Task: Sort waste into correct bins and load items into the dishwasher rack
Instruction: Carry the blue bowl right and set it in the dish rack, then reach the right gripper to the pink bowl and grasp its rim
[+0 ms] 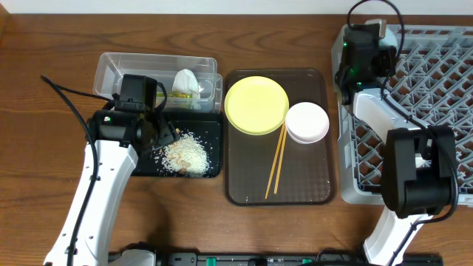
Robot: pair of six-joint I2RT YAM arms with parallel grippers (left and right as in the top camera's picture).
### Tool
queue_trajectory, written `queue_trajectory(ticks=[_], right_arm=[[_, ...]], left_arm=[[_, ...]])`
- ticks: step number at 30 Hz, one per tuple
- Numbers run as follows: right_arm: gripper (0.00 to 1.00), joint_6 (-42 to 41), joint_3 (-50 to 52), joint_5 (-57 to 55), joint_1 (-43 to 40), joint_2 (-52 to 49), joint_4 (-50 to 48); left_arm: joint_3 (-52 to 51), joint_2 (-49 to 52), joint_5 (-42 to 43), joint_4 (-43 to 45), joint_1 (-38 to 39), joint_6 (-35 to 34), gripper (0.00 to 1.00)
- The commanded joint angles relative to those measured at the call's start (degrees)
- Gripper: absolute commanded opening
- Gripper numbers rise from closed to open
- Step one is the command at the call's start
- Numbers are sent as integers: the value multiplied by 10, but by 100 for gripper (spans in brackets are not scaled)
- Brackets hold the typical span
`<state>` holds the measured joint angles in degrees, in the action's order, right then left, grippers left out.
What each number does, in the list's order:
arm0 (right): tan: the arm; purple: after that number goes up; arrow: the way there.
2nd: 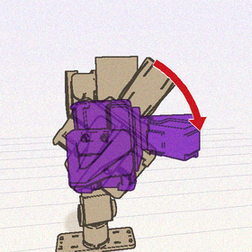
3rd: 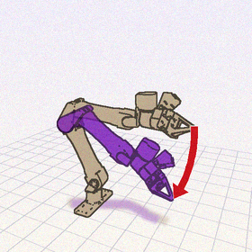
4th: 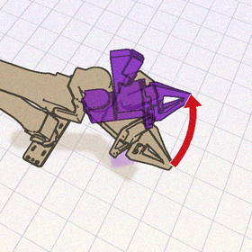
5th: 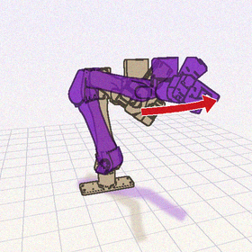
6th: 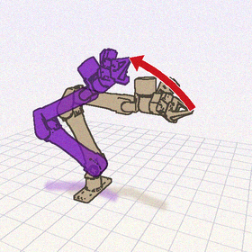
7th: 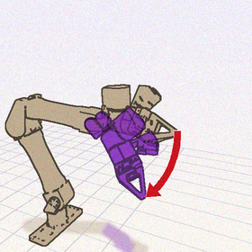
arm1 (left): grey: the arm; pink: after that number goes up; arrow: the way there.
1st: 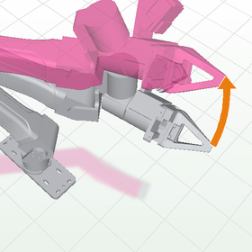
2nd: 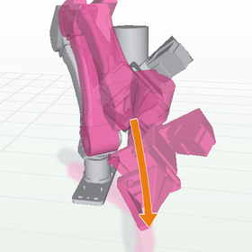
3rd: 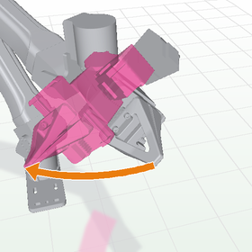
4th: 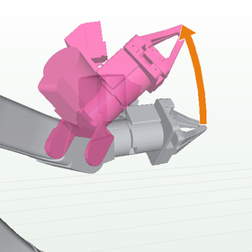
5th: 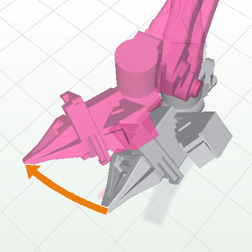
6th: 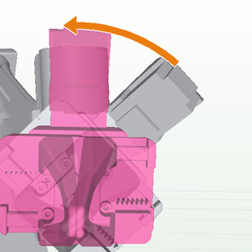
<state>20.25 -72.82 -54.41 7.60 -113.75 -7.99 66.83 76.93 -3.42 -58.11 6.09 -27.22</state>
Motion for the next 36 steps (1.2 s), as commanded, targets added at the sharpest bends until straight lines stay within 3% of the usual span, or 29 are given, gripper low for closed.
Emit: queue_trajectory(ticks=[1,4,6,7,10,14,18,21,30,36], right_arm=[[1,-87,6,7,28,3,79],[1,-161,6,43,42,30,156],[7,-196,6,72,49,56,204],[13,-213,6,88,52,71,229],[45,-239,6,143,58,117,294],[64,-241,6,264,70,185,359],[68,-241,6,477,88,247,427],[65,-242,7,570,100,258,471],[60,-329,45,461,112,208,495],[60,-336,47,440,112,157,476]], left_arm=[[4,-2,-11,-1,-3,-8,76],[4,-2,-11,-2,-3,-7,77],[4,-2,-11,-2,-3,-7,77],[4,-2,-11,-2,-3,-7,76],[4,-2,-11,-2,-2,-8,77],[4,-2,-11,-2,-2,-8,77],[4,-2,-11,-2,-2,-7,77],[4,-2,-11,-2,-2,-7,77],[-1,-1,-9,-2,-2,-7,77],[-8,-1,-9,-1,-2,-7,77]])
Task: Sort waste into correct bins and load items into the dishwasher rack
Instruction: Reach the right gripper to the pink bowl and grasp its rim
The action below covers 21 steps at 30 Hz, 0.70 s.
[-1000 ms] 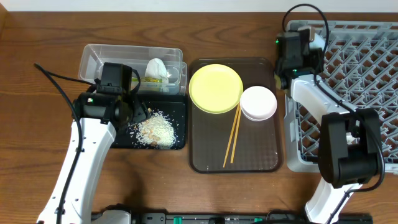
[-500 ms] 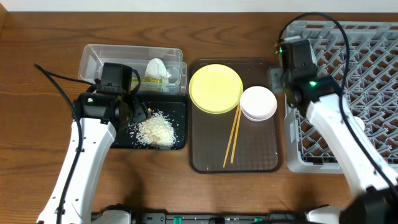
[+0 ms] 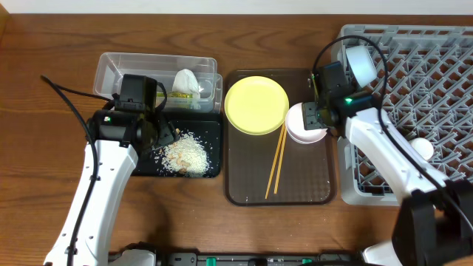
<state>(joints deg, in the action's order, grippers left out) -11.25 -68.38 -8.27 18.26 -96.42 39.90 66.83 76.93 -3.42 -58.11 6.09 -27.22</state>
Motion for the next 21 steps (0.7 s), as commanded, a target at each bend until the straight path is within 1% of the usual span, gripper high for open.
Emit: queue_trajectory(ticks=[1,5,10,15,21], right_arm=[[59,-21,3,-22,6,-26,-3],[57,-34,3,-23,6,-70,-1],[57,-51,3,-24,5,-101,0],[55,-51,3,-24,6,-100,7],[58,-54,2,-22,0,-61,23]], left_arm=[[-10,-1,-9,-1,-2,-8,77],[-14,0,-9,-1,-2,-8,77],[-19,0,-9,-1,-2,-7,77],[-19,1,-9,-1,-2,-7,77],[-19,1,-9,-1,-2,-8,77]])
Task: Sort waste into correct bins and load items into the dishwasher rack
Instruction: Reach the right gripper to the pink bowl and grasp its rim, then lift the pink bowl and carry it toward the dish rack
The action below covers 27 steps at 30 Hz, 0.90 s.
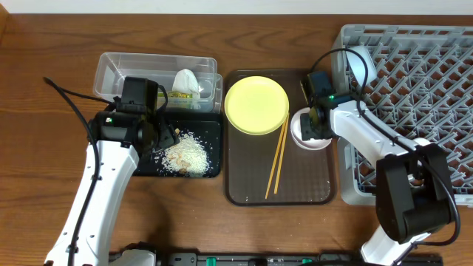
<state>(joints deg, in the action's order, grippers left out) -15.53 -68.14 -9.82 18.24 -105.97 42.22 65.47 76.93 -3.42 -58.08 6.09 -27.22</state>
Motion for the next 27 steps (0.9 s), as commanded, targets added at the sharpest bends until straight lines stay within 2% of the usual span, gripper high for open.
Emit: queue_trajectory(ticks=[1,9,27], right_arm=[[59,-11,0,-7,-2,50,-3],[58,4,0,-44,-8,124,-52],[59,-3,6,-17,-13,-5,-10]], left_arm=[[-5,1,-9,-2,-2,-8,77],[-5,1,-9,3,-2,-8,76],[-5,1,-9,3,-2,-8,76]])
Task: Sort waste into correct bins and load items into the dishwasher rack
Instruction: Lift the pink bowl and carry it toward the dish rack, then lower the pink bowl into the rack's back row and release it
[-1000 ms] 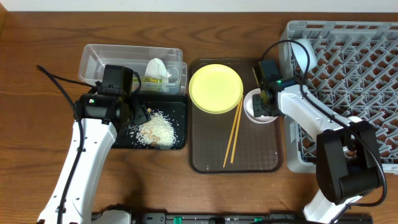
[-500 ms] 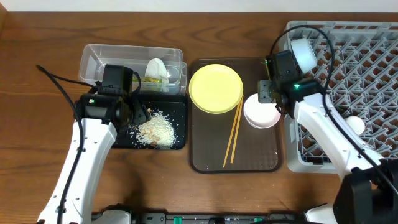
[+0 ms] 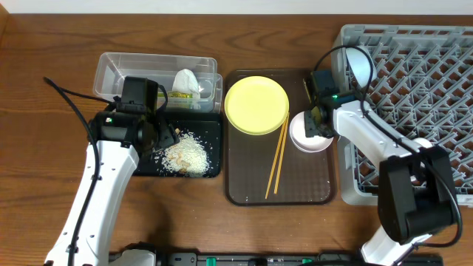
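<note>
My right gripper (image 3: 316, 124) is down on the upper rim of a white bowl (image 3: 308, 141) at the right edge of the brown tray (image 3: 247, 188); its fingers are hidden under the wrist. A yellow plate (image 3: 256, 104) and a pair of chopsticks (image 3: 278, 159) also lie on the tray. Another white bowl (image 3: 358, 66) stands on edge in the grey dishwasher rack (image 3: 436, 89). My left gripper (image 3: 164, 135) hovers over the black bin (image 3: 211, 166) holding rice (image 3: 185, 154); its jaws cannot be made out.
A clear container (image 3: 118, 70) behind the black bin holds crumpled white waste (image 3: 185, 80). The rack fills the table's right side, and my right arm's base stands at its front edge. Bare wood lies in front of the tray.
The right wrist has shifted slightly on the white bowl, and the bowl sits a touch lower on the tray. The left arm has not moved.
My right gripper was first over the rack's back left corner. Then a white bowl stood in that corner and the gripper was beside the bowl on the tray. After that it was down on that bowl, where it remains. The left arm stayed over the rice bin throughout.
</note>
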Robot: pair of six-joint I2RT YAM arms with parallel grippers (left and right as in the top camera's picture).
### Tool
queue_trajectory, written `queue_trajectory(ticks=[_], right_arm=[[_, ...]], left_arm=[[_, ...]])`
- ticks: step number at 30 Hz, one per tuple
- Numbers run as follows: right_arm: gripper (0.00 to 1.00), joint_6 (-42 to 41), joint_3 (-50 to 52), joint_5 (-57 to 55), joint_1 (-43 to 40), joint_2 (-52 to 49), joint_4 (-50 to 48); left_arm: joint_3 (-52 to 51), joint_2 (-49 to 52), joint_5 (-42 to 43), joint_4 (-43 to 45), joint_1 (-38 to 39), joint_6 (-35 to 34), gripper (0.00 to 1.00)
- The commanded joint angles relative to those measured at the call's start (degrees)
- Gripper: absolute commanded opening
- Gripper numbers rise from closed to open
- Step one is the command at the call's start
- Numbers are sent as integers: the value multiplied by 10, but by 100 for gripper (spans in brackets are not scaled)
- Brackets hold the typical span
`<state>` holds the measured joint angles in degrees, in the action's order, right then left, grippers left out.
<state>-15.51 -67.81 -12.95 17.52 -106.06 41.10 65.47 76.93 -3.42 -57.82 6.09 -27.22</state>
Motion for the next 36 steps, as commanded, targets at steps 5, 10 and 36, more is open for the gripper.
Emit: queue_trajectory(ticks=[5,10,36], right_arm=[[37,-3,2,42,-6,1,5],[10,-3,2,44,-7,7,10],[1,178,1,-189,-90,255,-177]], left_arm=[[-5,1,-9,0,-2,-8,76],[-5,1,-9,0,-2,-8,77],[-5,1,-9,0,-2,-8,77]])
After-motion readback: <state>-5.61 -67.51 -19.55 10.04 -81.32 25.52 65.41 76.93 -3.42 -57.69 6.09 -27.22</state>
